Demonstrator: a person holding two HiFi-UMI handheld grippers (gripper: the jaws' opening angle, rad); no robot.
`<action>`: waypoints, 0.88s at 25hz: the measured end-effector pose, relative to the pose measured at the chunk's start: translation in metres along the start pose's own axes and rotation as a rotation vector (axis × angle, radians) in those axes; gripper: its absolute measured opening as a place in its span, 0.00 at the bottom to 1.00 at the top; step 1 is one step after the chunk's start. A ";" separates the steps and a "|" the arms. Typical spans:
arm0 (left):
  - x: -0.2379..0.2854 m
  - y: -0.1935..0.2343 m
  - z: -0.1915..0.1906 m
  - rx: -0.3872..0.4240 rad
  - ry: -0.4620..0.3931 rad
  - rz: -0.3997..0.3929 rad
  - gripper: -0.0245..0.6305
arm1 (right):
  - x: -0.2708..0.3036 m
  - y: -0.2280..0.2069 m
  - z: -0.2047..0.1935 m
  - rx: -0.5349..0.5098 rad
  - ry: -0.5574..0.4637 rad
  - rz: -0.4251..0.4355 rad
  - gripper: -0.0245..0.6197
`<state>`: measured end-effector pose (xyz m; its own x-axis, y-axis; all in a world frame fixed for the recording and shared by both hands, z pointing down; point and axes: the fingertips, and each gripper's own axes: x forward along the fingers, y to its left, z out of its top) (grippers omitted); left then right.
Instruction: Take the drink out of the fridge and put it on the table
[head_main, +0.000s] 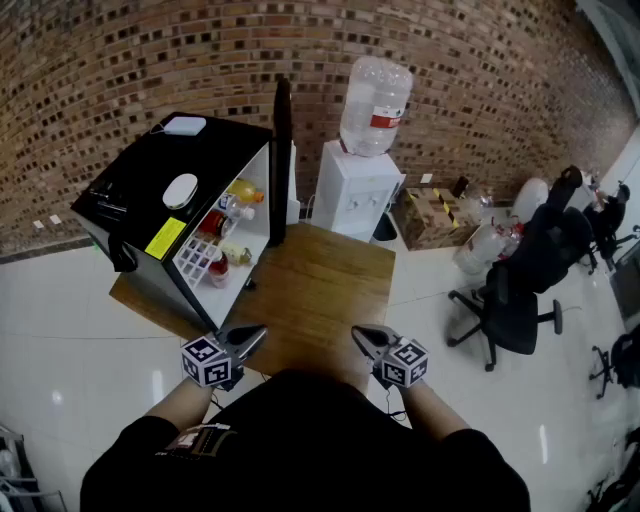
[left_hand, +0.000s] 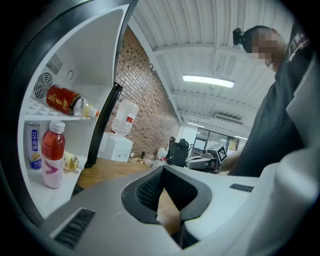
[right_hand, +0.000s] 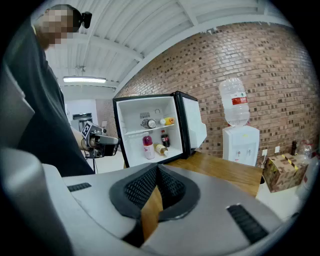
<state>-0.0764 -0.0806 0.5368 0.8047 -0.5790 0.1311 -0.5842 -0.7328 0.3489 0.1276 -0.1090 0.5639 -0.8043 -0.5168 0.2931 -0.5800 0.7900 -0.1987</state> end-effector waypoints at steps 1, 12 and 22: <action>-0.001 0.000 0.000 0.000 0.001 0.001 0.03 | 0.002 0.000 0.001 -0.002 0.000 0.002 0.06; -0.015 0.003 0.000 -0.004 -0.002 0.044 0.03 | 0.033 0.000 0.009 -0.027 -0.004 0.061 0.06; -0.052 -0.006 -0.007 -0.024 -0.056 0.295 0.03 | 0.100 0.006 0.007 -0.093 -0.001 0.212 0.07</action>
<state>-0.1142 -0.0437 0.5349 0.5928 -0.7850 0.1796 -0.7889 -0.5213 0.3255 0.0426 -0.1584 0.5853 -0.9072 -0.3361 0.2530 -0.3835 0.9079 -0.1692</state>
